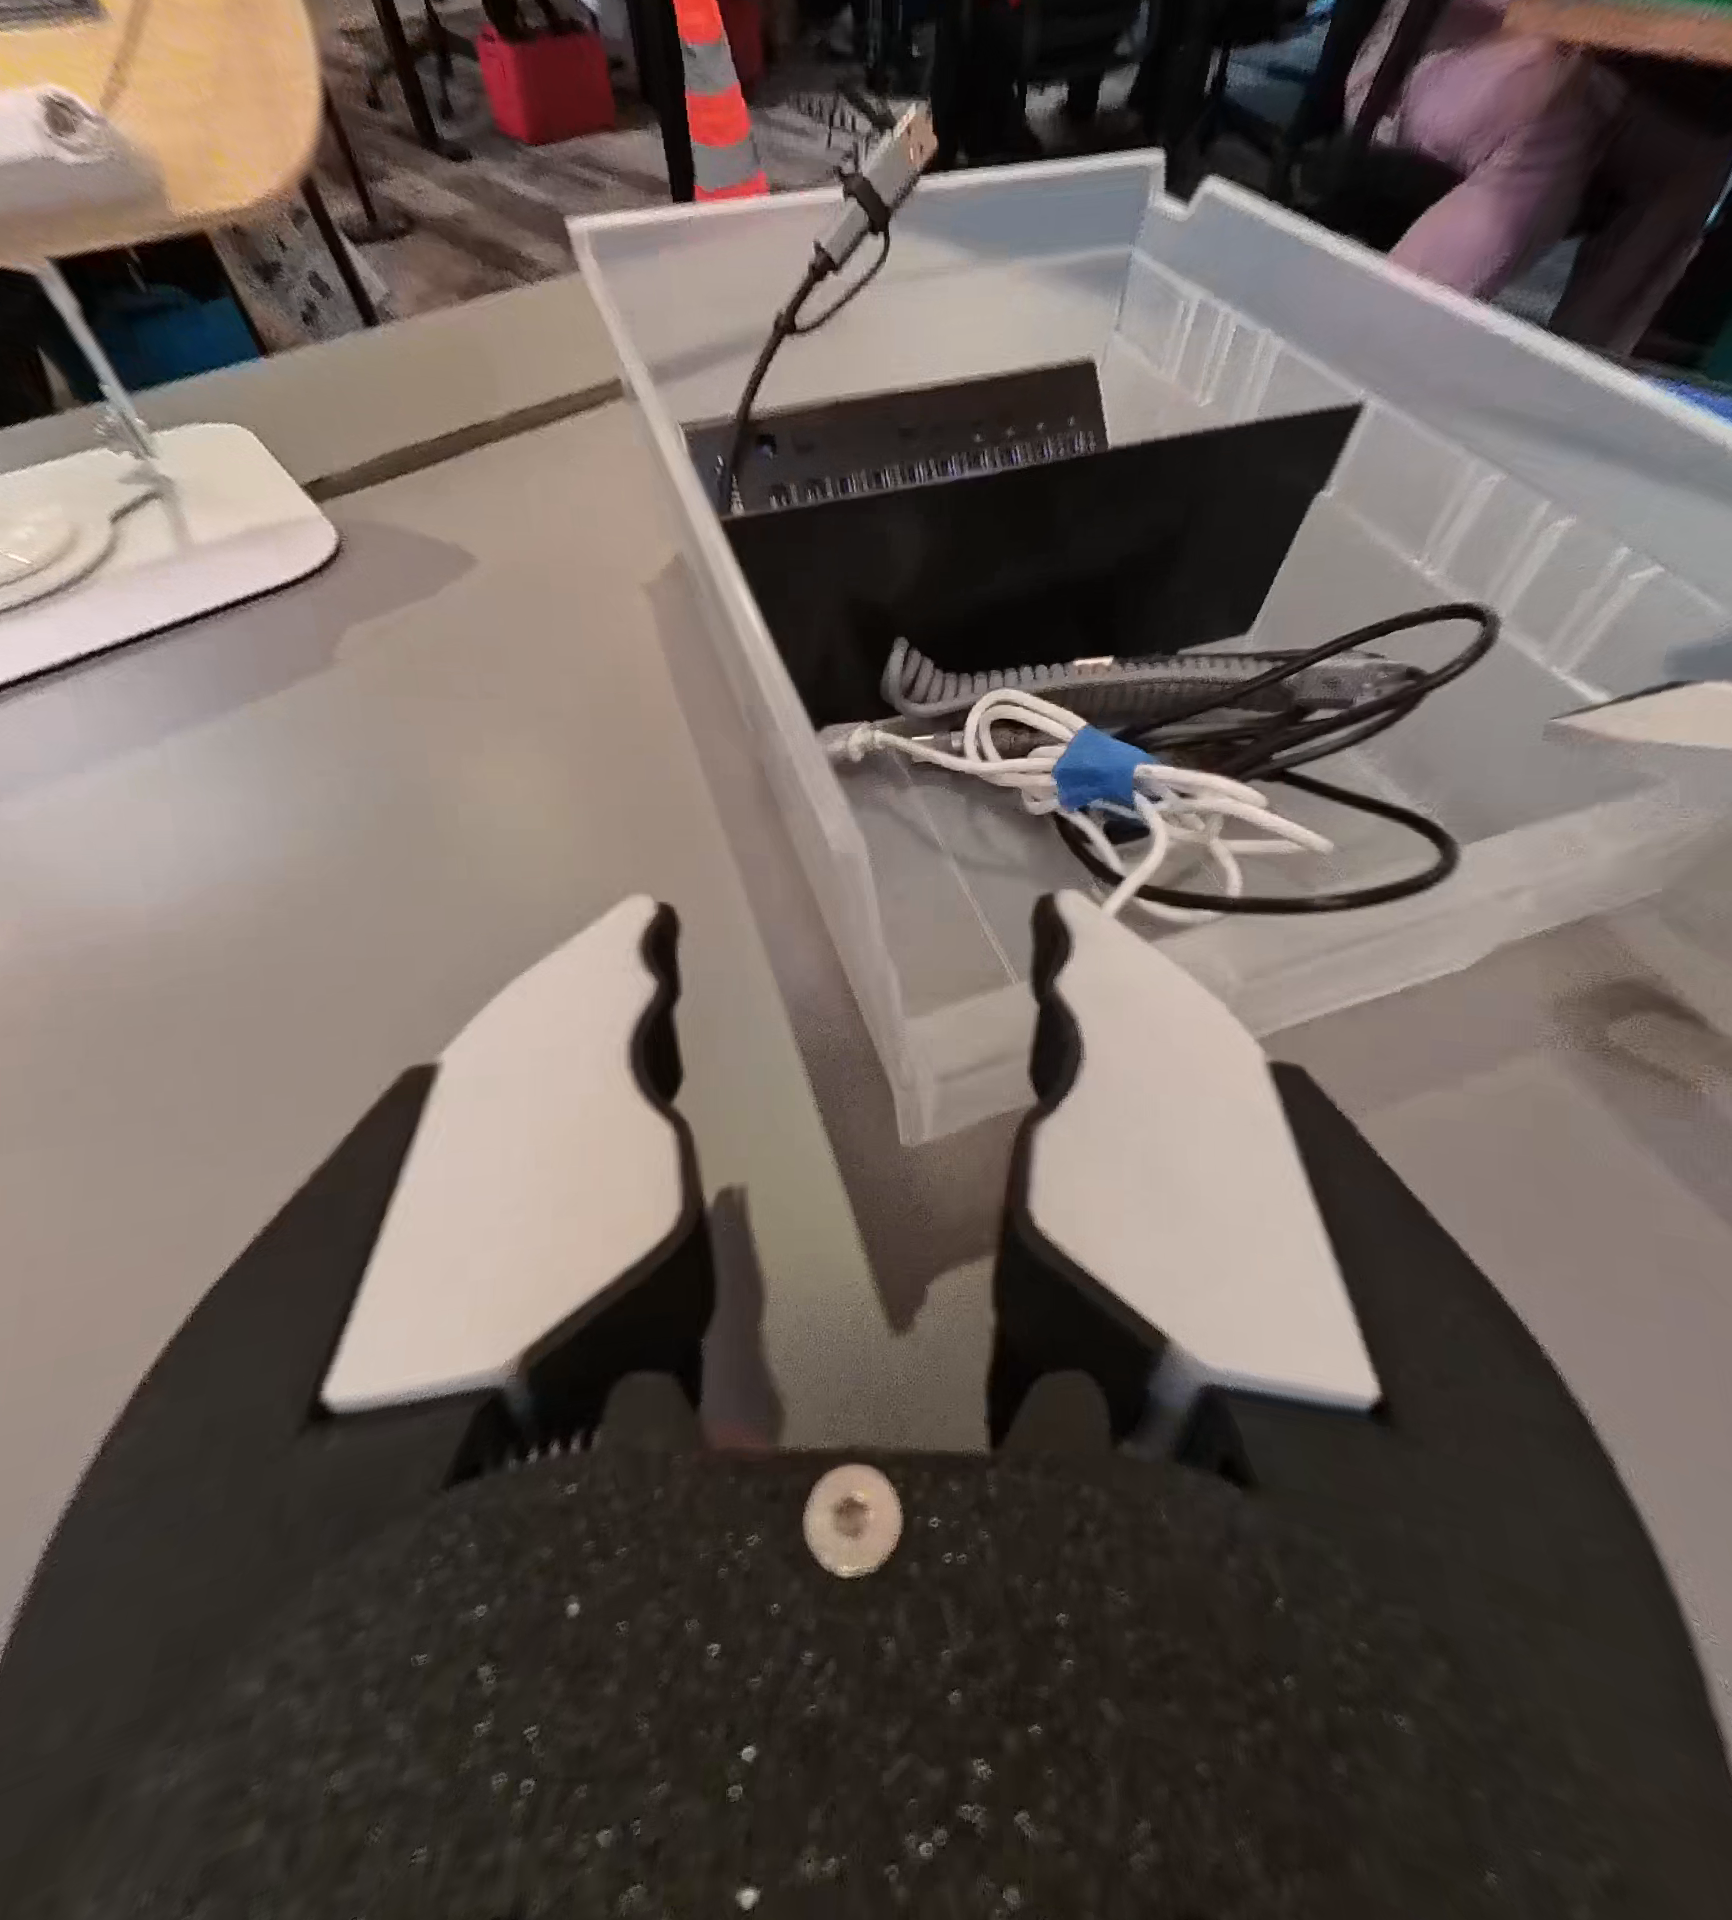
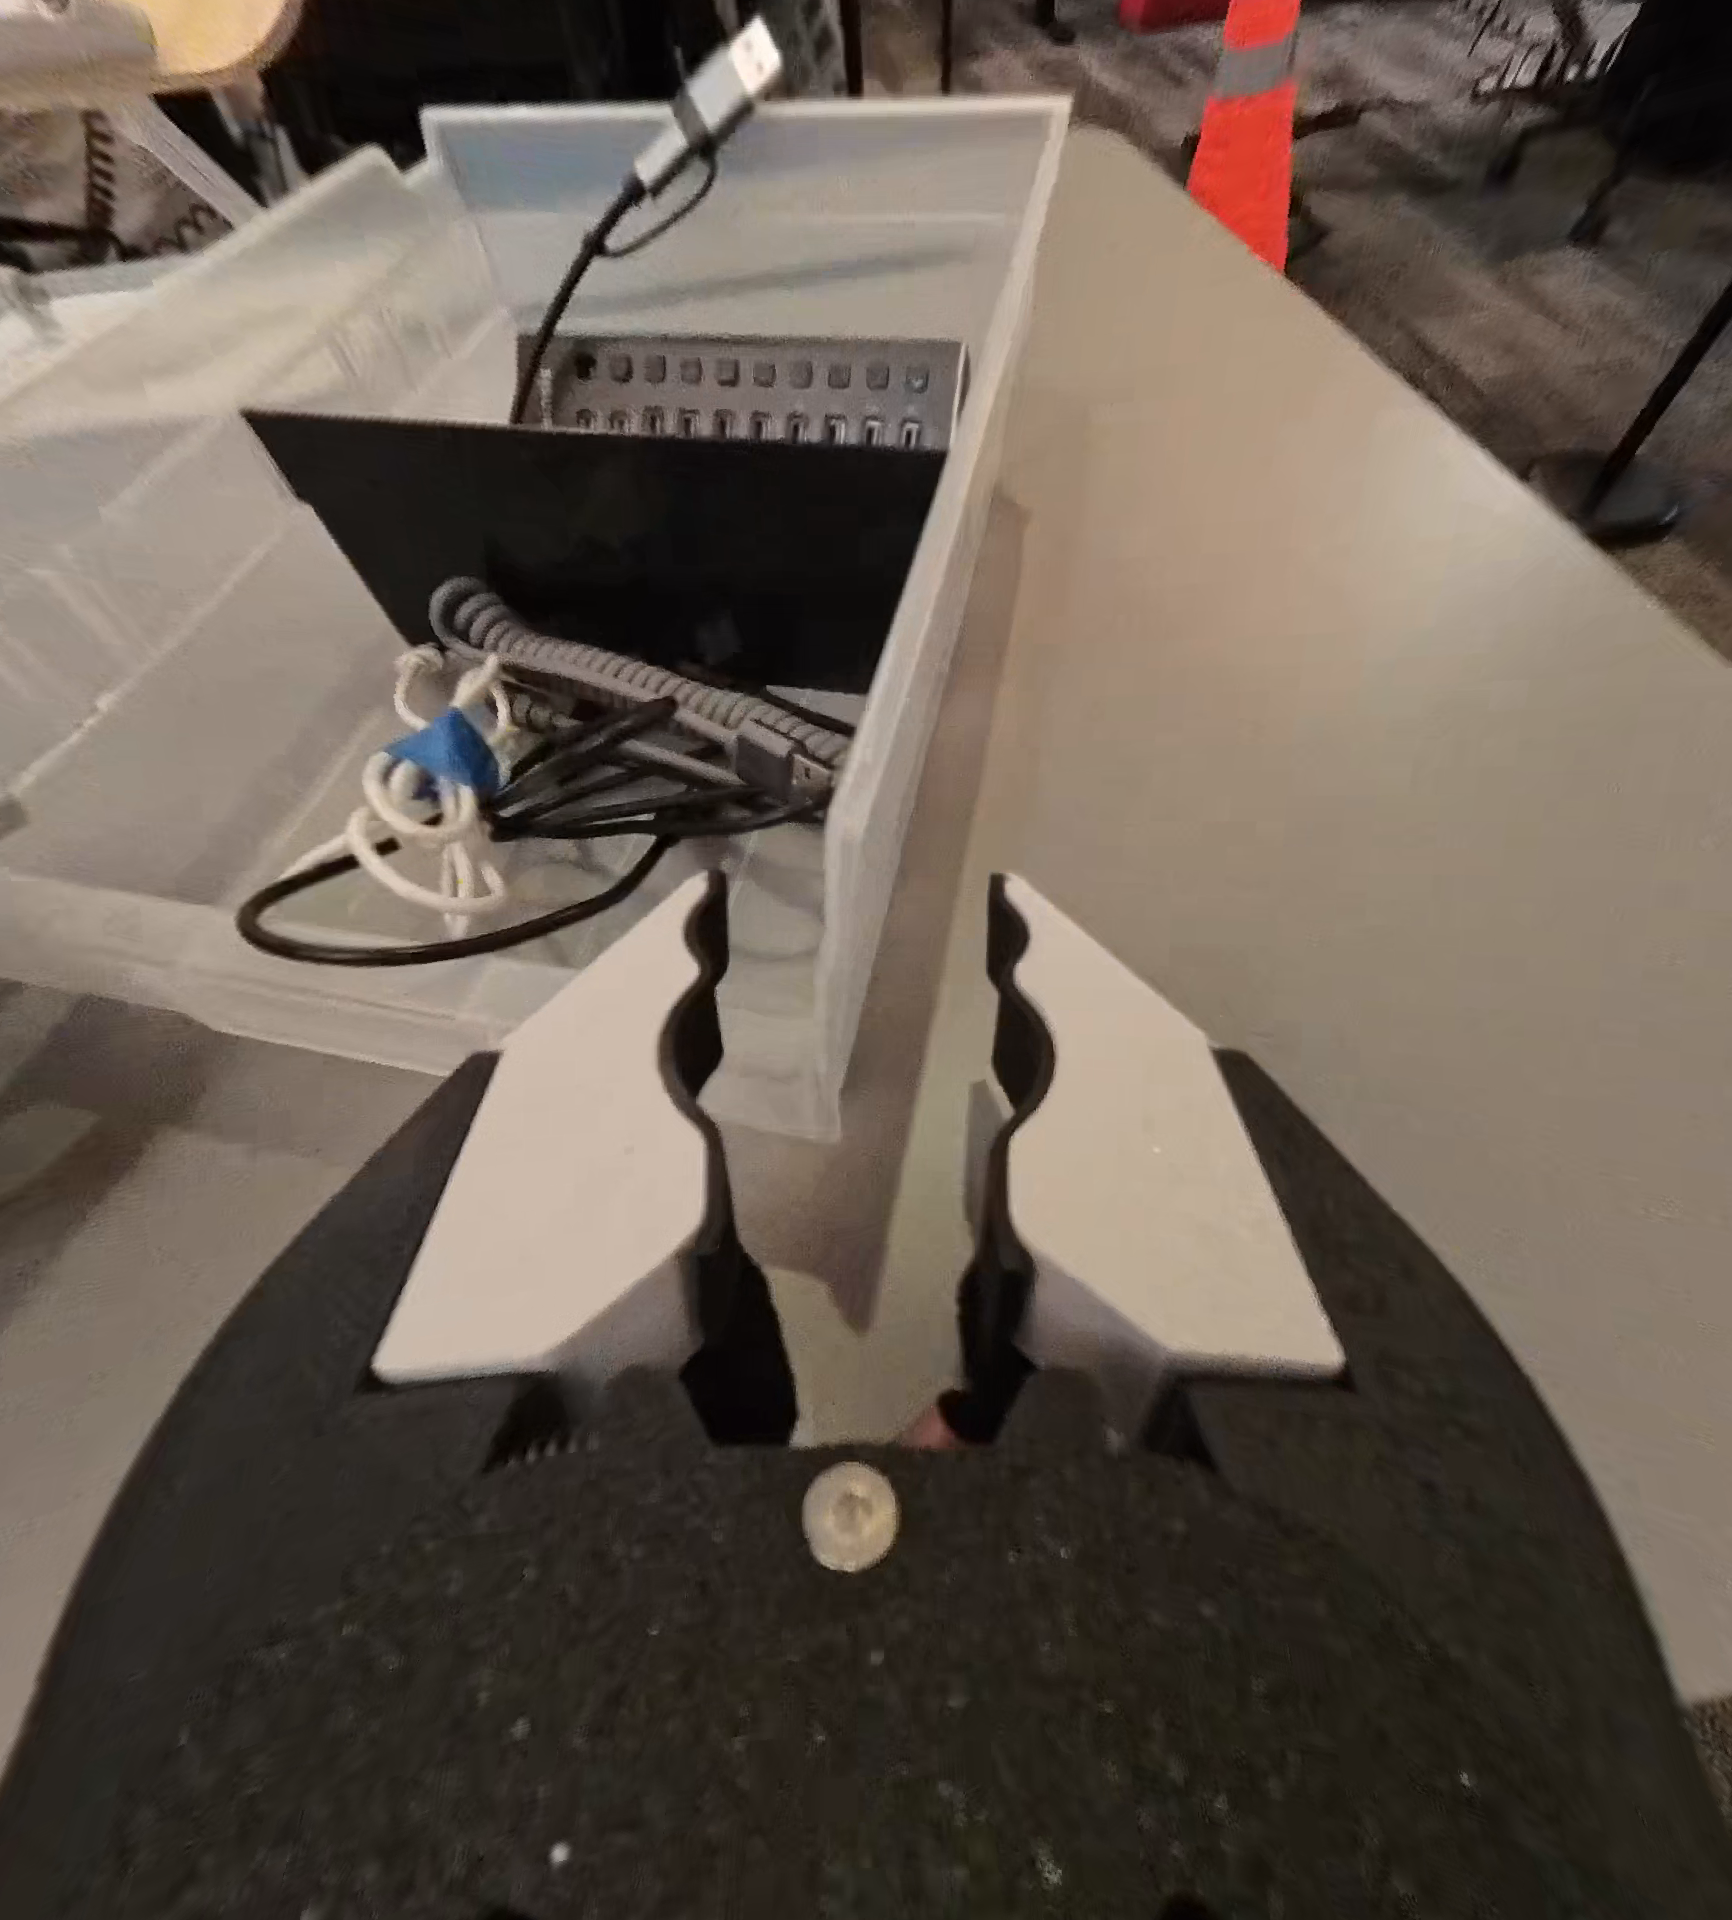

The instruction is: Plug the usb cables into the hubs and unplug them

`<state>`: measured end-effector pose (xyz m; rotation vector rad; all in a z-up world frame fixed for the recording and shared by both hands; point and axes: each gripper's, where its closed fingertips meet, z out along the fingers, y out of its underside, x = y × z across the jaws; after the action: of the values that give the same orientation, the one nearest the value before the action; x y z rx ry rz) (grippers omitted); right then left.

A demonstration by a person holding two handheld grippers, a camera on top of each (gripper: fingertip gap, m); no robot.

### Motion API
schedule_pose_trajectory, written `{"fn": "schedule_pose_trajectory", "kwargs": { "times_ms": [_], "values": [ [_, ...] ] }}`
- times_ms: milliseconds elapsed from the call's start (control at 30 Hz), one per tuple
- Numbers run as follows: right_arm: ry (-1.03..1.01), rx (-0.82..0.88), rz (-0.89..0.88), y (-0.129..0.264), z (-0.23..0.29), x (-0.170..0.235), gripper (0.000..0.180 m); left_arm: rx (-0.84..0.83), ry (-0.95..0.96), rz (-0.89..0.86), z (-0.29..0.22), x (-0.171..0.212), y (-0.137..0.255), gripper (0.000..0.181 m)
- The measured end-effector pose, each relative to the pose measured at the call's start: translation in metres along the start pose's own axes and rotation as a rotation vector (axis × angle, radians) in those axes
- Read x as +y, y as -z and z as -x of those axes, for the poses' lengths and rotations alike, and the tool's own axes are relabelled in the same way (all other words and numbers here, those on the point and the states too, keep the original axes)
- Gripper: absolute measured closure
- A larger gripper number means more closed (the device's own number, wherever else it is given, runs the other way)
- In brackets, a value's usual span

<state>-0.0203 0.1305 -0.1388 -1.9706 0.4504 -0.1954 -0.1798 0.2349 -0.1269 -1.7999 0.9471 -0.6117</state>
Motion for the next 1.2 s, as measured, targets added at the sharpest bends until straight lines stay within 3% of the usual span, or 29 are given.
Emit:
{"fn": "schedule_pose_trajectory", "kwargs": {
  "times_ms": [100, 167, 267, 567, 867, 1033, 1200],
  "values": [
    [-0.046, -0.03, 0.043, -0.012, 0.007, 0.006, 0.157, -0.021, 0.044, 0.015, 0.002, 0.001, -0.012, 0.167],
    [-0.025, 0.022, 0.031, -0.013, 0.002, 0.004, 0.171, -0.068, 0.012, -0.004, 0.005, 0.0, -0.014, 0.174],
    [0.06, 0.088, 0.005, -0.009, -0.004, 0.002, 0.175, -0.113, -0.077, -0.007, 0.004, 0.0, -0.012, 0.176],
    [0.033, 0.063, -0.141, 0.002, 0.01, -0.031, 0.176, -0.125, -0.017, -0.063, 0.006, -0.002, 0.014, 0.175],
    [0.15, -0.107, -0.224, -0.018, 0.122, -0.052, 0.178, -0.385, 0.022, -0.105, 0.092, 0.006, 0.093, 0.175],
    [0.205, -0.247, -0.179, -0.024, 0.186, -0.033, 0.178, -0.477, 0.068, -0.074, 0.132, 0.026, 0.136, 0.175],
    [0.178, -0.344, -0.048, -0.029, 0.208, -0.011, 0.176, -0.508, 0.032, -0.04, 0.149, 0.048, 0.143, 0.175]
  ]
}}
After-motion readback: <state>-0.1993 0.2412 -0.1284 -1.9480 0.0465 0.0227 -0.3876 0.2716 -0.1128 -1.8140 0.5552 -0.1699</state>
